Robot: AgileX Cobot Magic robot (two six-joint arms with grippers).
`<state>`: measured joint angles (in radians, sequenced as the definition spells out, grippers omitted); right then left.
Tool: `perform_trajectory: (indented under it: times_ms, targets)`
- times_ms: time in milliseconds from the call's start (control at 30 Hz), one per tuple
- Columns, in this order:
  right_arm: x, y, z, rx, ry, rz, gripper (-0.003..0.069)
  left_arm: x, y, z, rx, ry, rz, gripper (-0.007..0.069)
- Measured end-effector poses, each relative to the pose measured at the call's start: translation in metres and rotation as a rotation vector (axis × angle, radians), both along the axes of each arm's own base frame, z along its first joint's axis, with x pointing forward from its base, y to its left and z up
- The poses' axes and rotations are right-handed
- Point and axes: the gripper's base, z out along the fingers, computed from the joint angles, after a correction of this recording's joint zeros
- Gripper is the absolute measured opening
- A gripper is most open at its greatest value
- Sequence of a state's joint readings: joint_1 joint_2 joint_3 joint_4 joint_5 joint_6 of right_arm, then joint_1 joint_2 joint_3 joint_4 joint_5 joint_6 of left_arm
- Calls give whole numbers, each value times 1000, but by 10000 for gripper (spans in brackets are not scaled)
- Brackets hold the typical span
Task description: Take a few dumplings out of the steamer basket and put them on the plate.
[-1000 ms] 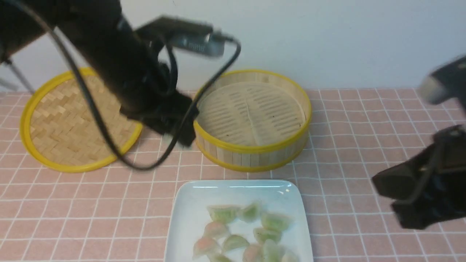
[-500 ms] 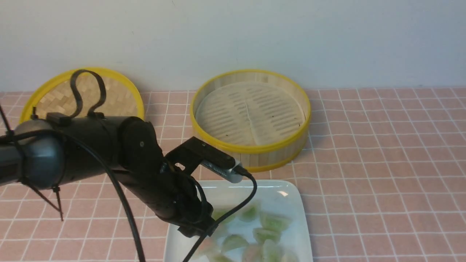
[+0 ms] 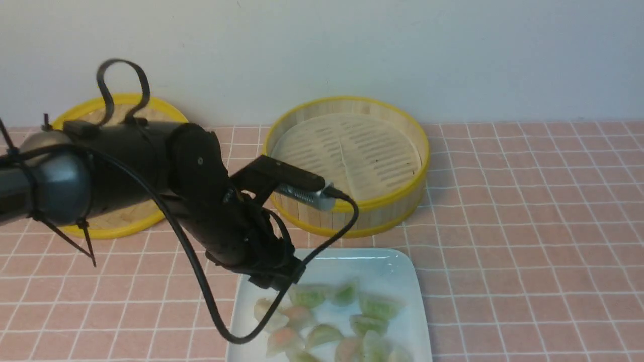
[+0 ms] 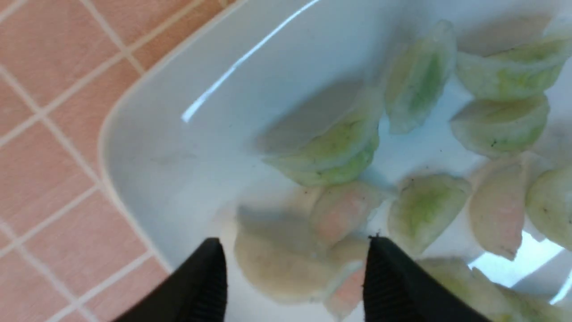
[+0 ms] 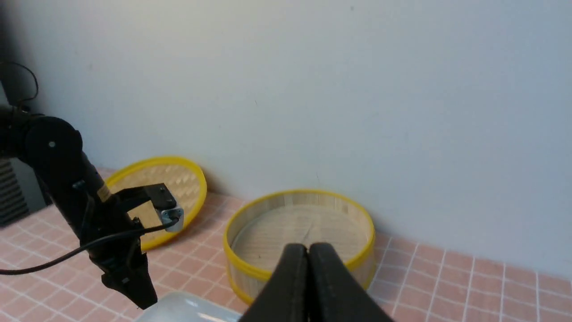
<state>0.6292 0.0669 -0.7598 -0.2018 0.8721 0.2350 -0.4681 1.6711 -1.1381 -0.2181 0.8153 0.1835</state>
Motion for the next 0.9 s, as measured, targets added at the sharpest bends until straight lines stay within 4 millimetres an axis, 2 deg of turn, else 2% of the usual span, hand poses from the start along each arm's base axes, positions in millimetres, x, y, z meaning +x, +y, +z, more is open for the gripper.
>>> perform_trajectory:
  times_ms: [33,67,100,133,167,267,367,500,567,667,733,900]
  targets:
    - [-1,0,0,8,-12,2,-15,0,1,2,2,-1,1,300]
    - [-4,-2,-10,39,-58,10,-15,-6,6,20,9,-32,13,185]
    - [-4,-2,-9,42,-64,11,-15,-7,7,22,12,-36,12,171]
    - [-3,0,-15,62,-86,18,-15,-15,12,40,1,-76,15,83]
    - [-1,2,-19,74,-88,23,-15,-23,16,54,-15,-114,16,46]
    - [5,8,-27,91,-72,35,-15,-54,30,90,-95,-226,30,2]
    - [9,12,-30,108,-93,50,-15,-98,52,118,-209,-396,53,-6]
    - [11,14,-30,126,-127,62,-15,-147,77,126,-326,-585,80,-6]
    - [11,15,-30,133,-131,66,-15,-172,91,122,-392,-690,103,-6]
    - [11,15,-30,134,-129,68,-15,-195,104,114,-463,-786,135,-6]
    - [11,15,-30,134,-129,68,-15,-207,111,106,-506,-826,158,-6]
    - [11,15,-30,135,-131,68,-15,-215,115,99,-544,-828,187,-6]
